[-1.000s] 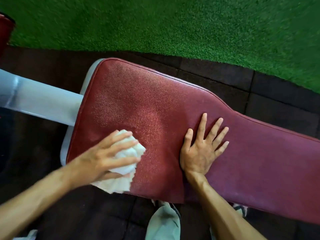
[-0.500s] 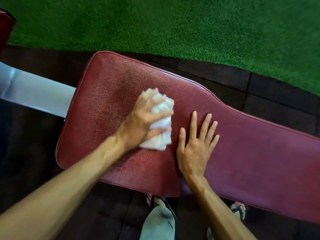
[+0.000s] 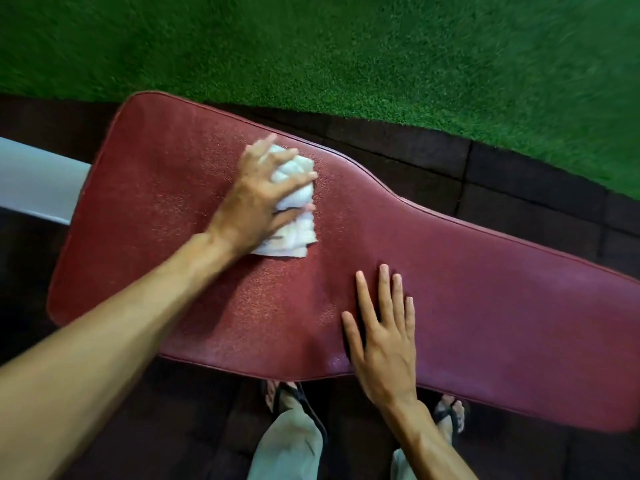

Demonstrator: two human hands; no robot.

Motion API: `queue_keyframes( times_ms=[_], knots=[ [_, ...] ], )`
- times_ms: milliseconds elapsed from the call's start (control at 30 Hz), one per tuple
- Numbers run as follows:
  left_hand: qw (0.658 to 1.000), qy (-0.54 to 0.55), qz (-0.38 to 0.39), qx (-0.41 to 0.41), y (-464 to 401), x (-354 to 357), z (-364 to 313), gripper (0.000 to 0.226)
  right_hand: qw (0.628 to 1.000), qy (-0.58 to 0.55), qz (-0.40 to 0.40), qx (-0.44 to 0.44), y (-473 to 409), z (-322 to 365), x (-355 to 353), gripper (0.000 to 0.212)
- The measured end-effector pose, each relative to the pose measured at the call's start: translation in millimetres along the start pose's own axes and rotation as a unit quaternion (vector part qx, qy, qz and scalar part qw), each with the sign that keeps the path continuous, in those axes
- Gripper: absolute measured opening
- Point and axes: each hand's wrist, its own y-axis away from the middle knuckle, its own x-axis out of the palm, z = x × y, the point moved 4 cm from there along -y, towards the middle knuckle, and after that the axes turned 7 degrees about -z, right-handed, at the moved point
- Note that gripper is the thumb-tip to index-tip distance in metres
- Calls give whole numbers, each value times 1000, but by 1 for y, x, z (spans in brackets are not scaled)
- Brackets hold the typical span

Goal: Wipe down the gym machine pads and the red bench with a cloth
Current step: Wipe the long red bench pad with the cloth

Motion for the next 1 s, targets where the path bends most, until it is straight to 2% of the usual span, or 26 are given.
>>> queue_keyframes(
  times_ms=[100, 233, 333, 400, 467, 567, 667, 733, 867, 1000],
  knots=[
    [999, 32, 13, 33, -1, 25, -62, 45, 1000, 5, 8, -16, 2, -12, -5, 57],
    [987, 61, 98, 113, 67, 25, -116, 41, 1000, 16, -1, 24, 7, -47, -14, 58],
    [972, 68, 156, 165, 110, 2, -106, 42, 998, 29, 1, 53, 15, -89, -24, 60],
    [971, 52, 169, 161, 107, -7, -82, 46, 998, 38, 11, 43, 17, -109, -29, 60],
    [979, 32, 150, 131, 80, -2, -60, 44, 998, 49, 17, 28, 18, -119, -32, 60],
    [996, -10, 68, 57, 15, 22, -56, 39, 999, 43, 15, 24, 18, -126, -33, 60],
    [1000, -3, 15, 7, -28, 51, -100, 35, 999, 30, 6, 20, 18, -129, -32, 60],
    [1000, 25, -2, 5, -31, 69, -139, 34, 999, 26, 2, 18, 18, -131, -32, 59],
    [985, 70, 95, 122, 35, 71, -187, 34, 999, 37, 0, 40, 20, -163, -42, 61],
    [976, 83, 162, 122, 85, 34, -161, 40, 997, 73, 17, 30, 30, -214, -59, 63]
  ],
)
